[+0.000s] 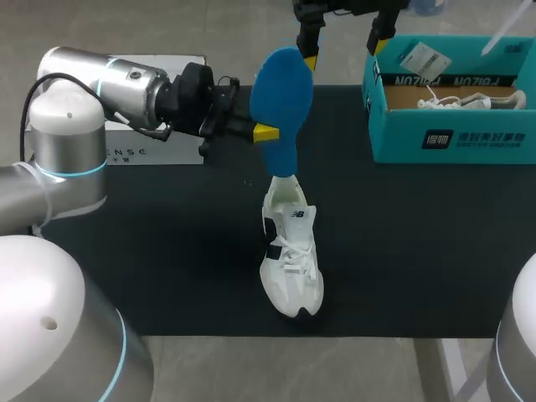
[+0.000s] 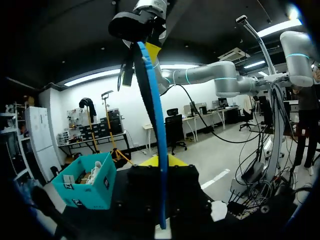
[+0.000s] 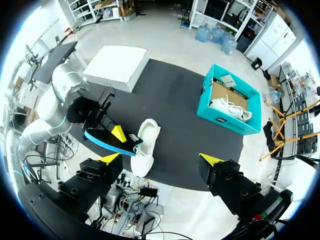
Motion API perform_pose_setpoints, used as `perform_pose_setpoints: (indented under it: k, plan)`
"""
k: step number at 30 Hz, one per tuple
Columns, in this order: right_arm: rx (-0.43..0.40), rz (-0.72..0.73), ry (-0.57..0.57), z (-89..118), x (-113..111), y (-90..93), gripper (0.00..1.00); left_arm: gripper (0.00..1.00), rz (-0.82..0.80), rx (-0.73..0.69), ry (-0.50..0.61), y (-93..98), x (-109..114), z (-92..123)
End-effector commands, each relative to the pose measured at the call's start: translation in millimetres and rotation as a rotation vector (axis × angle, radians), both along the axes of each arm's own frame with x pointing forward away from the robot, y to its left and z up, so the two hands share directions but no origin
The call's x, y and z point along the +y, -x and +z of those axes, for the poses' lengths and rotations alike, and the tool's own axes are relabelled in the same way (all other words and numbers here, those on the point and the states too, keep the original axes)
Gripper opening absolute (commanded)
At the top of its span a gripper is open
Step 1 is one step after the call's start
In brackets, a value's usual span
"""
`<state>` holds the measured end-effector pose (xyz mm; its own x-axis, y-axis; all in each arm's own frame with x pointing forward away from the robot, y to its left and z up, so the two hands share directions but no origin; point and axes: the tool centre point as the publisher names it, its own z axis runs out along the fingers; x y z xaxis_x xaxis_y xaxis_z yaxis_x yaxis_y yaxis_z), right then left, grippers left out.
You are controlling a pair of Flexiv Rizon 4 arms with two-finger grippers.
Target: Take the shoe out of the shoebox, open the shoe tongue, remove and reinsert the insole, then place the shoe into the shoebox
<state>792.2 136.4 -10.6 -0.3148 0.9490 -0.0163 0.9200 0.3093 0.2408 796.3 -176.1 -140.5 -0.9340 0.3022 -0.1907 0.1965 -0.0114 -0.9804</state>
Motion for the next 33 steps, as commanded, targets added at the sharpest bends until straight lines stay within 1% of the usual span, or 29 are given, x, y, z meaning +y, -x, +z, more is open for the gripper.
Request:
perform_pose_setpoints:
  k: [1, 7, 9, 13, 15, 17, 33]
  plan:
    - [0.001, -0.001, 0.0, -0.3, 0.0, -0.7, 1.0, 0.0, -0.014, -0.569, 0.066, 6.8, 10.2, -4.7]
    - [0.001, -0.001, 0.0, -0.3, 0.0, -0.7, 1.0, 0.0, -0.025, -0.581, 0.09, 1.5, 15.0, -25.1]
    - [0.001, -0.001, 0.0, -0.3, 0.0, -0.7, 1.0, 0.0, -0.032, -0.591, 0.097, -0.3, 13.9, -28.0]
    - [0.001, -0.001, 0.0, -0.3, 0.0, -0.7, 1.0, 0.0, -0.021, -0.655, 0.112, -7.6, 6.5, -20.0]
    - [0.001, -0.001, 0.0, -0.3, 0.0, -0.7, 1.0, 0.0, 0.007, -0.695, 0.103, -12.0, 2.8, -15.0]
    - [0.001, -0.001, 0.0, -0.3, 0.0, -0.7, 1.0, 0.0, 0.033, -0.663, 0.099, -14.5, 0.5, -13.7]
    - [0.001, -0.001, 0.0, -0.3, 0.0, -0.7, 1.0, 0.0, 0.033, -0.663, 0.099, -14.5, 0.5, -13.7]
